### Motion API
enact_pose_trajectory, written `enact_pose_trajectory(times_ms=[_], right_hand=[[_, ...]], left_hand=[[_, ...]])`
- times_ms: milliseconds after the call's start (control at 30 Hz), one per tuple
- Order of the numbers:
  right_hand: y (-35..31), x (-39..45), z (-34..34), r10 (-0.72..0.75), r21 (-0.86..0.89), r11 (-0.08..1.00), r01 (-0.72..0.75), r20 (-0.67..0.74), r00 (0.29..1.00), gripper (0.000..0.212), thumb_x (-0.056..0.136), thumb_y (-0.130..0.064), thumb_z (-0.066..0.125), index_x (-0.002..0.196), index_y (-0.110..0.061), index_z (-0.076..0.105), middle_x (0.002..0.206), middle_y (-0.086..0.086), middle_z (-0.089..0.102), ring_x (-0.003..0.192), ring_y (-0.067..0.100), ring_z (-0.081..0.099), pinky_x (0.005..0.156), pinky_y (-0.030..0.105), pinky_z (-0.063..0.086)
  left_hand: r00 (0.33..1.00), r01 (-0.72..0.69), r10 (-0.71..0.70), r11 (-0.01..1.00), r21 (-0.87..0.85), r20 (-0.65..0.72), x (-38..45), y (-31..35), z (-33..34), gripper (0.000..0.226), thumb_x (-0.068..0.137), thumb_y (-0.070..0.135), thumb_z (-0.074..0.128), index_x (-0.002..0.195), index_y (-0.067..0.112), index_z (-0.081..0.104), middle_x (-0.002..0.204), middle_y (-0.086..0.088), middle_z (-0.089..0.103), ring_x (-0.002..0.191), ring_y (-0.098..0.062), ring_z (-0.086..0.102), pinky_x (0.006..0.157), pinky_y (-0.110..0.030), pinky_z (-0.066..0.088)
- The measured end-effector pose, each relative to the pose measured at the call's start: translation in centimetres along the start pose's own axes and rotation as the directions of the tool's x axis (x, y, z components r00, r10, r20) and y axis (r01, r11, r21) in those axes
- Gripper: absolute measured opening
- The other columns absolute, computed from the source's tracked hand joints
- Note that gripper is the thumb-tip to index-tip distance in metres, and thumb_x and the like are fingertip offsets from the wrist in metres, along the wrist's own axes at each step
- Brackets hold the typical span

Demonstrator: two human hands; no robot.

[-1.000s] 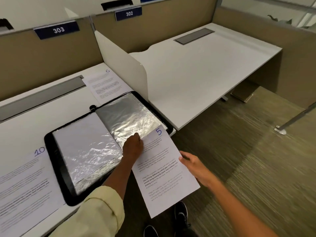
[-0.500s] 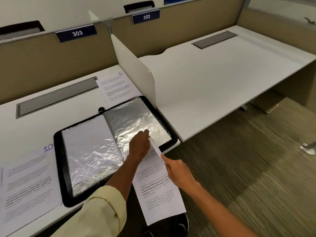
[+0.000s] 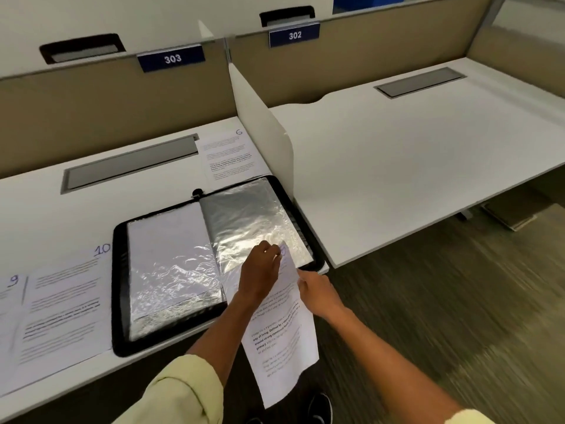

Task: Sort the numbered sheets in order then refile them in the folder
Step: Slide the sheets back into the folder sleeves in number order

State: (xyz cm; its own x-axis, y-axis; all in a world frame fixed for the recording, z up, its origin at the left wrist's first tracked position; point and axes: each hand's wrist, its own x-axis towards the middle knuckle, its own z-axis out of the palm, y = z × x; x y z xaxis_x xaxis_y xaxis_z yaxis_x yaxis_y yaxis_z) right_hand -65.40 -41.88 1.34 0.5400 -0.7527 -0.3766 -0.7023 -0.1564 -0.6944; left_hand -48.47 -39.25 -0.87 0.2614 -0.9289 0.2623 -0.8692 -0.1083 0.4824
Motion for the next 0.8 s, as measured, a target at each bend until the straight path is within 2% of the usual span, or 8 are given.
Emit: enact_pose_trajectory(times_ms=[100, 167, 233, 300, 367, 467, 600, 800], right_hand=[[0.8, 0.4, -0.9, 0.018, 0.134, 0.991, -0.017, -0.007, 1.0, 0.032, 0.106, -0.018, 0.039, 0.128, -0.021, 0.062, 0.117, 0.003, 0.067, 0.098, 0.014, 0.063, 0.08, 0.023, 0.052], [1.5, 0.4, -1.2, 0.032, 0.203, 0.979, -0.027, -0.018, 0.999, 0.031, 0.105, -0.018, 0.043, 0.131, -0.018, 0.06, 0.119, 0.003, 0.066, 0.097, 0.012, 0.061, 0.07, 0.011, 0.045], [2.2, 0.4, -1.2, 0.046, 0.273, 0.961, -0.04, -0.016, 0.999, 0.03, 0.105, -0.02, 0.046, 0.132, -0.016, 0.058, 0.117, 0.002, 0.066, 0.097, 0.01, 0.06, 0.066, 0.005, 0.043], [2.9, 0.2, -1.0, 0.047, 0.348, 0.936, -0.044, -0.001, 0.999, 0.03, 0.104, -0.023, 0.049, 0.132, -0.017, 0.058, 0.117, -0.001, 0.066, 0.099, 0.01, 0.063, 0.074, 0.009, 0.049], [3.7, 0.0, -0.7, 0.051, 0.433, 0.9, -0.057, 0.025, 0.998, 0.03, 0.103, -0.025, 0.051, 0.132, -0.021, 0.059, 0.118, 0.0, 0.069, 0.104, 0.014, 0.067, 0.088, 0.026, 0.056], [5.1, -0.8, -0.3, 0.094, 0.568, 0.816, -0.113, 0.062, 0.994, 0.03, 0.101, -0.026, 0.056, 0.13, -0.024, 0.059, 0.112, 0.003, 0.072, 0.099, 0.017, 0.071, 0.089, 0.042, 0.059], [6.8, -2.4, 0.2, 0.163, 0.646, 0.737, -0.199, 0.116, 0.98, 0.035, 0.095, -0.025, 0.066, 0.129, -0.02, 0.058, 0.107, 0.008, 0.074, 0.092, 0.021, 0.074, 0.082, 0.043, 0.061], [7.8, -5.8, 1.0, 0.244, 0.705, 0.664, -0.25, 0.112, 0.963, 0.027, 0.092, -0.021, 0.071, 0.117, -0.015, 0.062, 0.098, 0.005, 0.077, 0.087, 0.022, 0.075, 0.072, 0.036, 0.061]], left_hand=[[0.998, 0.056, -0.056, 0.998, 0.004, 0.031, -0.6, -0.5, 0.4, 0.017, 0.09, 0.017, 0.063, 0.106, 0.015, 0.061, 0.1, -0.001, 0.057, 0.091, -0.017, 0.052, 0.065, -0.034, 0.049], [0.996, 0.079, -0.079, 0.997, 0.015, 0.042, -1.2, -1.1, 0.3, 0.021, 0.088, 0.015, 0.064, 0.108, 0.013, 0.06, 0.103, -0.004, 0.057, 0.094, -0.02, 0.052, 0.068, -0.036, 0.05], [0.994, 0.1, -0.101, 0.995, 0.031, 0.044, -1.9, -1.9, 0.2, 0.022, 0.087, 0.014, 0.064, 0.108, 0.011, 0.061, 0.103, -0.006, 0.057, 0.094, -0.024, 0.053, 0.068, -0.039, 0.051], [0.992, 0.121, -0.122, 0.992, 0.044, 0.023, -2.7, -2.7, 0.1, 0.019, 0.088, 0.014, 0.064, 0.106, 0.01, 0.062, 0.1, -0.007, 0.058, 0.092, -0.025, 0.054, 0.067, -0.039, 0.051], [0.99, 0.142, -0.142, 0.988, 0.06, 0.001, -3.5, -3.4, 0.0, 0.015, 0.09, 0.016, 0.063, 0.104, 0.01, 0.063, 0.097, -0.007, 0.058, 0.089, -0.025, 0.054, 0.064, -0.036, 0.05], [0.984, 0.177, -0.176, 0.982, 0.071, -0.008, -4.3, -4.1, -0.3, 0.012, 0.091, 0.016, 0.063, 0.101, 0.01, 0.066, 0.095, -0.007, 0.058, 0.088, -0.024, 0.054, 0.064, -0.032, 0.046], [0.979, 0.204, -0.204, 0.978, 0.055, 0.009, -4.5, -4.6, -0.3, 0.012, 0.091, 0.015, 0.063, 0.1, 0.009, 0.069, 0.093, -0.009, 0.057, 0.086, -0.024, 0.052, 0.066, -0.029, 0.04], [0.973, 0.228, -0.228, 0.973, 0.02, 0.03, -4.6, -4.9, -0.1, 0.014, 0.09, 0.013, 0.063, 0.101, 0.009, 0.07, 0.095, -0.01, 0.057, 0.088, -0.025, 0.052, 0.07, -0.033, 0.044]])
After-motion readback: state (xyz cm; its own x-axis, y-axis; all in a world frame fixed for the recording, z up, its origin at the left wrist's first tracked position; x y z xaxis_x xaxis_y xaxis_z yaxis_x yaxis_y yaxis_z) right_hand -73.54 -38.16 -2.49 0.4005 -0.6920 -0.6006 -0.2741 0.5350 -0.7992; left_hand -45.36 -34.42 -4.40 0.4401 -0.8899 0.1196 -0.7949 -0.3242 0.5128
